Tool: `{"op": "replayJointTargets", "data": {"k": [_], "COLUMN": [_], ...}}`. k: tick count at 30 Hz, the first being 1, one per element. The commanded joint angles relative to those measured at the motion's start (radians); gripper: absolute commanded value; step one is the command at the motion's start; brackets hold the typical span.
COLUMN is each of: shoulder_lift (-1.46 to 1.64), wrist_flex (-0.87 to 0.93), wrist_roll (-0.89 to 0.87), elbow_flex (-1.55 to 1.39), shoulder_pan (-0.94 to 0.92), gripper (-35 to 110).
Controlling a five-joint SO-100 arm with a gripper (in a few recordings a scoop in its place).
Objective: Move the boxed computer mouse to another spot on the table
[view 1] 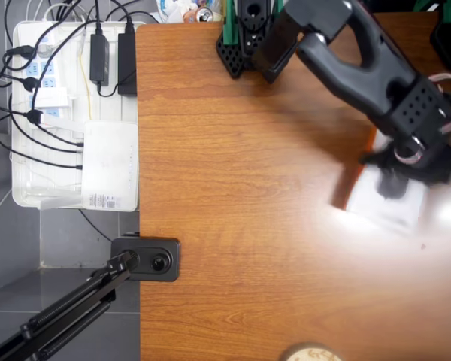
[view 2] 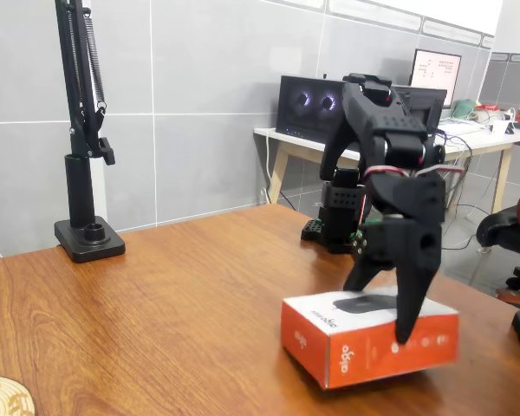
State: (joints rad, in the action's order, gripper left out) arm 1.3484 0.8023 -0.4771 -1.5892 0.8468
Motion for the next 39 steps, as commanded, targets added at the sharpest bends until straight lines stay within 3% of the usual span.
{"op": "replayJointTargets", "data": {"k": [1, 6, 9, 20, 30, 39], "shoulder_lift": [0.006, -0.003, 0.130, 1.011, 1.089, 0.894], "wrist_flex": [0.250, 0.350, 0.333, 0.373, 0.311, 0.161], "wrist_roll": [-0.086, -0.161, -0.176, -0.186, -0.092, -0.098], "elbow_flex": [0.310, 0.841, 0.851, -0.235, -0.667, -0.759], "shoulder_pan": [-0.074, -0.272, -0.443, -1.146, -1.138, -1.169], "gripper": [0, 0, 0, 0, 0, 0]}}
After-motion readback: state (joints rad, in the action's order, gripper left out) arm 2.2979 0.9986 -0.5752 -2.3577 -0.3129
